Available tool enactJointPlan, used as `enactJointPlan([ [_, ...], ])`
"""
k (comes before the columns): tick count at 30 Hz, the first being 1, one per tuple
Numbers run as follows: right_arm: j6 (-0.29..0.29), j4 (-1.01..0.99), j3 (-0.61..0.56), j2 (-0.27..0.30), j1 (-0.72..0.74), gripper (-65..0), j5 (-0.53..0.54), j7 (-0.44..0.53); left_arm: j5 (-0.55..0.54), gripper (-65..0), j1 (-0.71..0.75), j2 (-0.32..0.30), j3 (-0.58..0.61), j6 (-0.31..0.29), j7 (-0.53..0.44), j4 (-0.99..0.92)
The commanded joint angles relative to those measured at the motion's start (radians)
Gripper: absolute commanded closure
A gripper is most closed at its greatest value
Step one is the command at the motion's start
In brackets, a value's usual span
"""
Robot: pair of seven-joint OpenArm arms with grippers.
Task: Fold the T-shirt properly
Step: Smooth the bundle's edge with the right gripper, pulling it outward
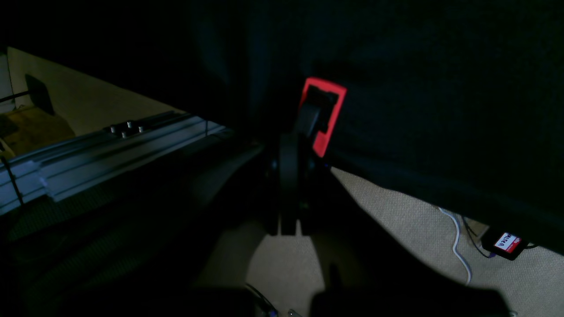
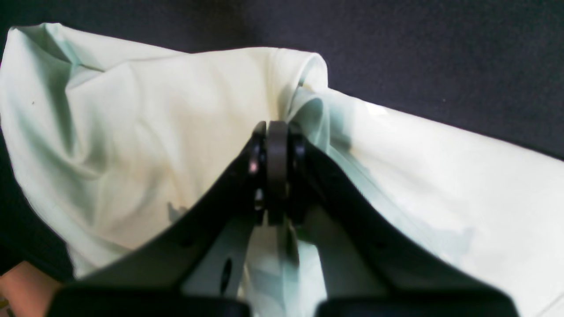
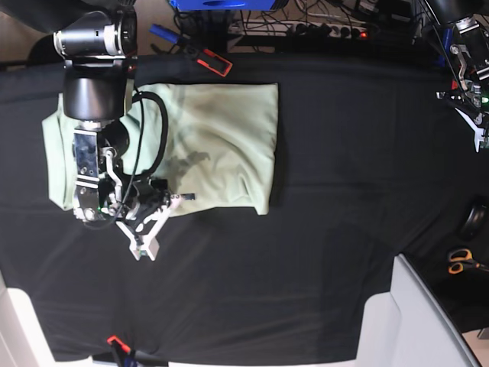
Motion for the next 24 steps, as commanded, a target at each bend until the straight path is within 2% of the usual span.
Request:
enactJointPlan([
  [1, 0.001, 0.014, 0.039, 0.006, 0.025, 0.0, 0.008, -0.003, 0.013, 0.0, -0.006, -0.020, -0.007, 0.004, -0.004, 0.015],
  [8, 0.001, 0.020, 0.155, 0.020, 0.012, 0.0, 0.008, -0.041, 0.013, 0.0, -0.014, -0.021, -0.007, 0.004, -0.004, 0.015],
  [17, 0.001, 0.028, 0.162, 0.026, -0.013, 0.0, 0.008, -0.032, 0.013, 0.0, -0.015, -0.021, -0.007, 0.004, -0.004, 0.013],
  [24, 0.001, 0.131, 0.162, 0.023, -0.037, 0.0, 0.008, -0.012, 0.013, 0.0, -0.015, -0.018, -0.007, 0.004, -0.004, 0.013],
])
